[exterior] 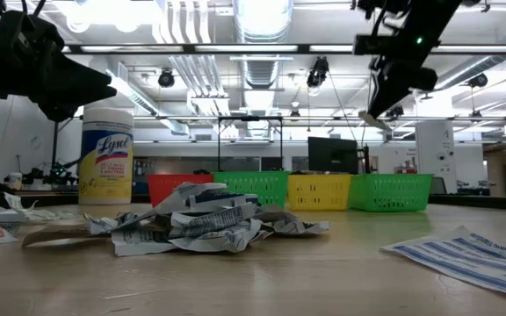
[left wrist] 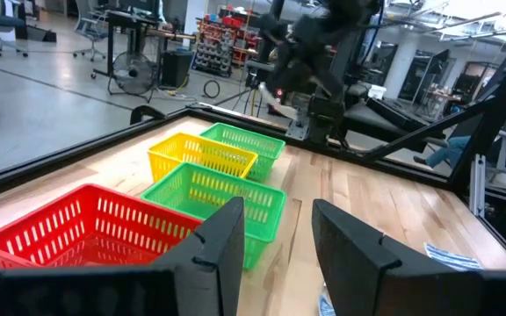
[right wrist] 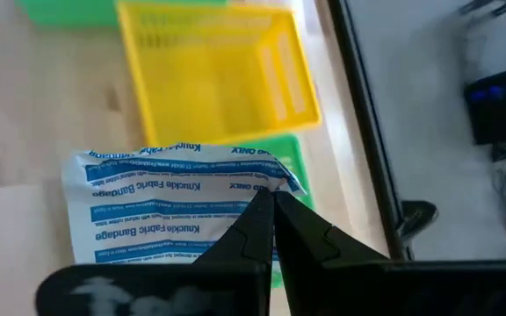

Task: Pick & Place First Aid Supplies
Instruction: Put the blue bandage into the right green basket

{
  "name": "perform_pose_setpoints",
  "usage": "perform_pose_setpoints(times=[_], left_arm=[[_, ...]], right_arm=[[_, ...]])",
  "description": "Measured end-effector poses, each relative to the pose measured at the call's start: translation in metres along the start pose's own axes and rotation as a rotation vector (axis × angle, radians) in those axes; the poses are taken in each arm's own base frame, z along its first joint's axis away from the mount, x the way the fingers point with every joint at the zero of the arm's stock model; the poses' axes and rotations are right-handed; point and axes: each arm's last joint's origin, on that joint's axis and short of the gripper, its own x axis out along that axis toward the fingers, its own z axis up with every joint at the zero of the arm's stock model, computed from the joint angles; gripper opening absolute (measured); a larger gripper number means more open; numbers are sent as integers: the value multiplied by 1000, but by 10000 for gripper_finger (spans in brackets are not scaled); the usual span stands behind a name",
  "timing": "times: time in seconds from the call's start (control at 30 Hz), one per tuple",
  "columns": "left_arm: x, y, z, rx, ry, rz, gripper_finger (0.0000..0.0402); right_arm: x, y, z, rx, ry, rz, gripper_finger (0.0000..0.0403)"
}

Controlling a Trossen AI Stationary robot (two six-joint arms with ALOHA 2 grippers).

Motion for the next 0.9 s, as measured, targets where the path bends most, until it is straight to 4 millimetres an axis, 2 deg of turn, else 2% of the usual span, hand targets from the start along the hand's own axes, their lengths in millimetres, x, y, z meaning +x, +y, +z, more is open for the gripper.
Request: perform_pose_setpoints(times=[0.2,0.37,0.5,0.73,0.9], left_arm=[[0,0,0,0,0,0,131],[0,0,0,0,0,0,131],[0,0,0,0,0,0,131],[0,0,0,0,0,0,131],[0,0,0,0,0,0,131]], right_arm=[[18,-40,-10,2,48,77,8],[26,-56,-14,29,32,144,8],[43,-55,-10,7,46,175,8],[84,-42,-11,-95,187,241,8],[104,-35,-14,-131,260,269,8]])
